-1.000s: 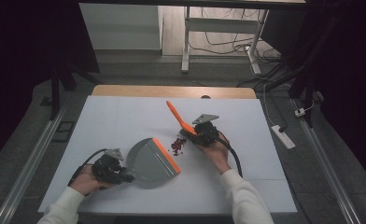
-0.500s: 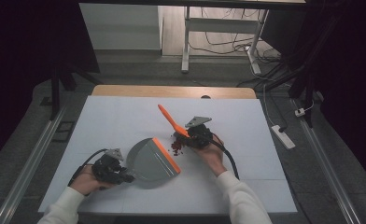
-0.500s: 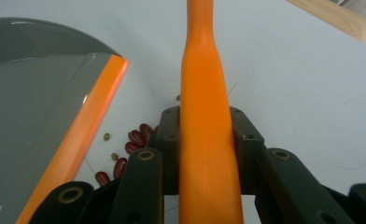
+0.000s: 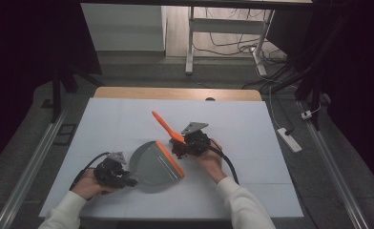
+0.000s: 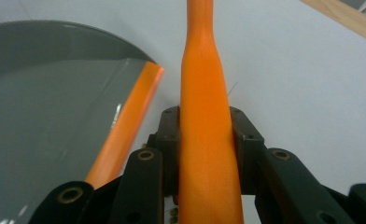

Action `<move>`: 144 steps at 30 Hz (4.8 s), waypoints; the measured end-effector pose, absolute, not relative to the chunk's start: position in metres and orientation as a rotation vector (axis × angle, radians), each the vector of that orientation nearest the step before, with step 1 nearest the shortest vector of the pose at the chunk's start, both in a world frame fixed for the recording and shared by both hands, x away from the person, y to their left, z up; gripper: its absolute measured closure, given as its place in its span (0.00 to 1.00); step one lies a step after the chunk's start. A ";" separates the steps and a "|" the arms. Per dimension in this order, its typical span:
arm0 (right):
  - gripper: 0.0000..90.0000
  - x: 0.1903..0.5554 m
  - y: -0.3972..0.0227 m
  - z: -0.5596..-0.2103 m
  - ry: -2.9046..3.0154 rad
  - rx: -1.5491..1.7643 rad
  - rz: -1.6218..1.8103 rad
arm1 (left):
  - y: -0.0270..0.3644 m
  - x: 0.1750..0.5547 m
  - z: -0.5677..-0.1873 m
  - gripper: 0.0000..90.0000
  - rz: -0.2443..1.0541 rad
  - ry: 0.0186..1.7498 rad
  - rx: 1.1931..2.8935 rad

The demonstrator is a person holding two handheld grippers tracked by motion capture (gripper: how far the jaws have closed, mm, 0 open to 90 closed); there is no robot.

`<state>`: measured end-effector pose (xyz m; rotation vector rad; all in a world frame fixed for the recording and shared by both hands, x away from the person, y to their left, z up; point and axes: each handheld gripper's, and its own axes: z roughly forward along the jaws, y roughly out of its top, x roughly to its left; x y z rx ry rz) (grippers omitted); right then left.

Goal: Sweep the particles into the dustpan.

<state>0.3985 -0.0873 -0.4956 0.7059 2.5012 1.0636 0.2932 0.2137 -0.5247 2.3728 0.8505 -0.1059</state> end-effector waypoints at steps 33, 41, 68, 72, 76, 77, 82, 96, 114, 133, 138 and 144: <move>0.78 0.376 -0.064 -0.485 2.564 0.601 1.254 | 0.214 0.293 -0.525 0.68 -0.111 0.854 2.376; 0.78 0.392 -0.089 -0.480 2.466 0.729 1.245 | 0.213 0.293 -0.525 0.68 -0.111 0.857 2.375; 0.78 0.407 -0.061 -0.497 2.611 0.669 1.163 | 0.214 0.293 -0.525 0.68 -0.119 0.858 2.372; 0.78 0.400 -0.064 -0.490 2.653 0.642 1.229 | 0.214 0.293 -0.525 0.68 -0.120 0.858 2.376; 0.78 0.392 -0.073 -0.476 2.615 0.628 1.264 | 0.214 0.293 -0.525 0.68 -0.122 0.858 2.376; 0.78 0.391 -0.076 -0.473 2.599 0.625 1.261 | 0.214 0.293 -0.525 0.68 -0.121 0.859 2.376; 0.78 0.383 -0.097 -0.462 2.518 0.653 1.216 | 0.213 0.293 -0.525 0.68 -0.119 0.861 2.377; 0.78 0.375 -0.128 -0.486 2.506 0.749 1.077 | 0.213 0.292 -0.524 0.68 -0.116 0.863 2.376; 0.78 0.360 -0.108 -0.493 2.558 0.716 1.112 | 0.213 0.292 -0.525 0.68 -0.119 0.862 2.377; 0.78 0.355 -0.107 -0.475 2.523 0.728 1.225 | 0.214 0.292 -0.524 0.68 -0.119 0.863 2.374; 0.78 0.358 -0.113 -0.474 2.500 0.756 1.201 | 0.214 0.292 -0.524 0.68 -0.116 0.864 2.372; 0.78 0.362 -0.118 -0.478 2.502 0.793 1.178 | 0.214 0.291 -0.523 0.68 -0.118 0.864 2.373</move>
